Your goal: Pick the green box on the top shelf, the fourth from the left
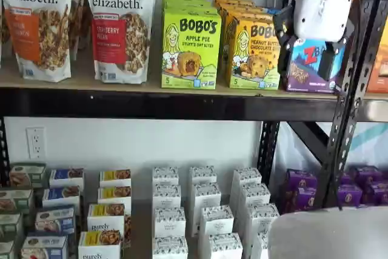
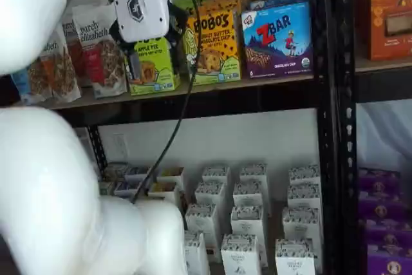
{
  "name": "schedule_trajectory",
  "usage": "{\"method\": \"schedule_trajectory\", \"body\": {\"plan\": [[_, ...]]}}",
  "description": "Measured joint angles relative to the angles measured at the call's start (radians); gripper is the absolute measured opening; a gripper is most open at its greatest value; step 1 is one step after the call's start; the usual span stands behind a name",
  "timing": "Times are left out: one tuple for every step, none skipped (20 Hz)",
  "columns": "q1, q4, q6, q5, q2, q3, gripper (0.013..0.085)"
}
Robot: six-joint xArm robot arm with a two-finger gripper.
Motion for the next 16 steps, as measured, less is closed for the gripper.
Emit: {"method": "schedule_trajectory", "body": {"plan": [[-0.034, 0.035, -0.02, -0.026, -0.017, 0.016, 0.085], [-0.07, 0.074, -0.04, -0.051, -0.034, 0.031, 0.085], [-0.082, 0.089, -0.049, -0.06, -0.039, 0.036, 0.085], [-0.084, 0.094, -0.051, -0.064, -0.041, 0.037, 0.085], [-0.083, 0.095, -0.051, -0.064, -0.04, 0.037, 0.085], [-0.081, 0.094, -0.049, -0.064, -0.04, 0.037, 0.085], [-0.079, 0.094, -0.048, -0.064, -0.04, 0.037, 0.085], [-0.076, 0.092, -0.045, -0.065, -0.04, 0.038, 0.085], [-0.074, 0.092, -0.043, -0.068, -0.04, 0.039, 0.085], [-0.071, 0.092, -0.041, -0.072, -0.04, 0.04, 0.085], [-0.067, 0.092, -0.038, -0.076, -0.04, 0.041, 0.085], [-0.062, 0.091, -0.033, -0.081, -0.041, 0.041, 0.085], [-0.055, 0.089, -0.028, -0.087, -0.041, 0.042, 0.085], [-0.045, 0.084, -0.021, -0.095, -0.041, 0.042, 0.085], [-0.034, 0.077, -0.013, -0.105, -0.041, 0.042, 0.085], [-0.026, 0.074, -0.007, -0.117, -0.041, 0.043, 0.085]]}}
